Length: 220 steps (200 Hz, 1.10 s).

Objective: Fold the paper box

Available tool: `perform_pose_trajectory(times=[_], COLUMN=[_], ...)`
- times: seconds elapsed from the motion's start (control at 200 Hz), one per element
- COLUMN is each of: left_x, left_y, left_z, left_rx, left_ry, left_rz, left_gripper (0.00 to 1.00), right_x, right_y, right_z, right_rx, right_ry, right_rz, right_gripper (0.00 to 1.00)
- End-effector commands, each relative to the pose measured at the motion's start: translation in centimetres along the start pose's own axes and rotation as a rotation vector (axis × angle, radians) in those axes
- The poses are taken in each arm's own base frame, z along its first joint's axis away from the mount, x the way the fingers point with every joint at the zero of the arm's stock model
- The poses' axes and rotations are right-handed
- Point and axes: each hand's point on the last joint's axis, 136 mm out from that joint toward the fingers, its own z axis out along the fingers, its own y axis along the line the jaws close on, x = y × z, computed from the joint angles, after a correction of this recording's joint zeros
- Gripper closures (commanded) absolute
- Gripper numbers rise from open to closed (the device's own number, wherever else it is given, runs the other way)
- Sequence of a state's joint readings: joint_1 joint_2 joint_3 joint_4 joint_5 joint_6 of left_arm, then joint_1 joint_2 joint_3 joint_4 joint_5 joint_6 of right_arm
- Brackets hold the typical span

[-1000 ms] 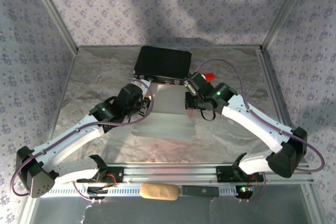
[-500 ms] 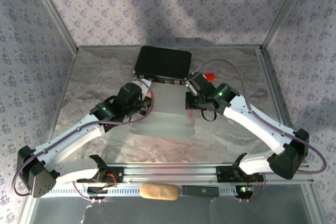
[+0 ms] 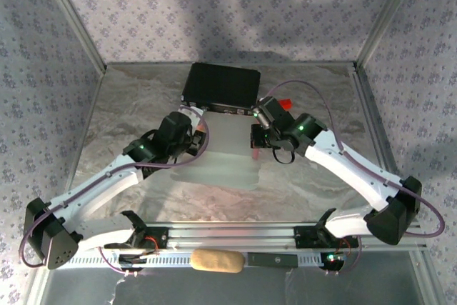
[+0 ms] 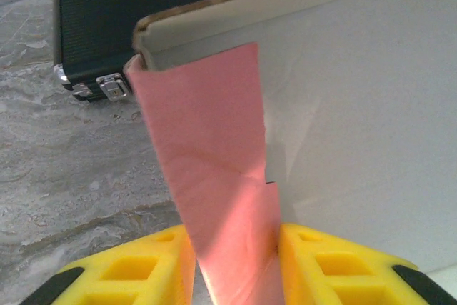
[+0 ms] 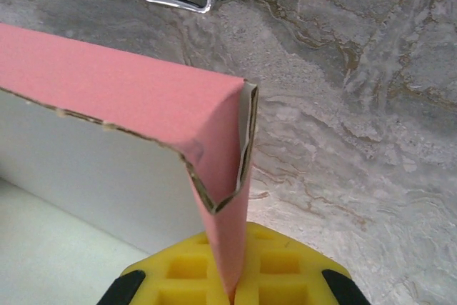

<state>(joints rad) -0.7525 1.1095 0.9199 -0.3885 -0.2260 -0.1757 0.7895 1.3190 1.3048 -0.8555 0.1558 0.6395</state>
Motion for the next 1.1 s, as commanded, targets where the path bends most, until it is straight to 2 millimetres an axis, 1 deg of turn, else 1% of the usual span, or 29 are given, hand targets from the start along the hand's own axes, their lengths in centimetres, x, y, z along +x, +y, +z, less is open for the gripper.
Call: perform_pose_trajectory(times=[0.0, 0.085, 0.14, 0.22, 0.355, 0.4, 0.445, 0.495, 0.52, 0.66, 0.76, 0.82, 0.869, 0.894, 0.979, 1.094], left_x=[0.0, 0.1, 0.2, 0.2, 0.2, 0.1, 0.2, 0.1, 0.1, 0.0, -0.1, -0.1, 0.0, 0.0, -0.2, -0.2], left_y=[0.4, 0.6, 0.7, 0.5, -0.6, -0.8, -0.5, 0.0, 0.3, 1.4, 1.8, 2.5, 3.3, 4.0, 4.2, 4.3], left_z=[-0.1, -0.1, -0.1, -0.1, 0.2, 0.3, 0.3, 0.3, 0.2, -0.3, -0.6, -0.8, -1.2, -1.5, -2.1, -2.6], left_rx=[0.017, 0.03, 0.039, 0.068, 0.135, 0.145, 0.126, 0.099, 0.084, -0.006, -0.081, -0.167, -0.269, -0.338, -0.464, -0.565], left_ry=[-0.015, -0.011, -0.009, -0.007, 0.002, 0.0, 0.001, -0.006, -0.011, -0.048, -0.065, -0.07, -0.069, -0.07, -0.071, -0.077], left_rz=[-0.024, -0.041, -0.047, -0.055, -0.059, -0.06, -0.065, -0.073, -0.076, -0.085, -0.063, -0.056, -0.052, -0.05, -0.011, 0.003], left_gripper=[0.61, 0.6, 0.62, 0.71, 0.8, 0.85, 0.93, 0.98, 1.0, 1.0, 1.0, 1.0, 1.0, 1.0, 1.0, 1.0], right_x=[-1.0, -1.0, -0.9, -0.9, -0.9, -0.9, -0.8, -0.8, -0.9, -0.7, -0.6, -0.5, -0.4, -0.4, -0.2, 0.2], right_y=[1.1, 1.1, 1.0, 1.0, 1.1, 1.1, 1.1, 1.0, 1.0, 0.7, 0.6, 0.4, 0.2, 0.2, 0.3, 0.4], right_z=[-1.4, -1.4, -1.4, -1.4, -1.3, -1.2, -1.2, -1.2, -1.2, -1.0, -0.8, -0.6, -0.5, -0.4, -0.1, 0.4], right_rx=[-0.079, -0.084, -0.085, -0.09, -0.1, -0.099, -0.099, -0.096, -0.094, -0.064, -0.028, -0.001, 0.02, 0.027, 0.037, 0.045], right_ry=[-0.04, -0.042, -0.041, -0.041, -0.043, -0.042, -0.041, -0.042, -0.044, -0.045, -0.044, -0.044, -0.041, -0.04, -0.033, -0.017], right_rz=[0.013, 0.017, 0.017, 0.018, 0.021, 0.022, 0.021, 0.021, -0.009, -0.017, -0.02, -0.029, -0.011, -0.011, -0.01, -0.01], right_gripper=[1.0, 1.0, 1.0, 1.0, 1.0, 1.0, 1.0, 1.0, 1.0, 1.0, 1.0, 1.0, 1.0, 1.0, 1.0, 1.0])
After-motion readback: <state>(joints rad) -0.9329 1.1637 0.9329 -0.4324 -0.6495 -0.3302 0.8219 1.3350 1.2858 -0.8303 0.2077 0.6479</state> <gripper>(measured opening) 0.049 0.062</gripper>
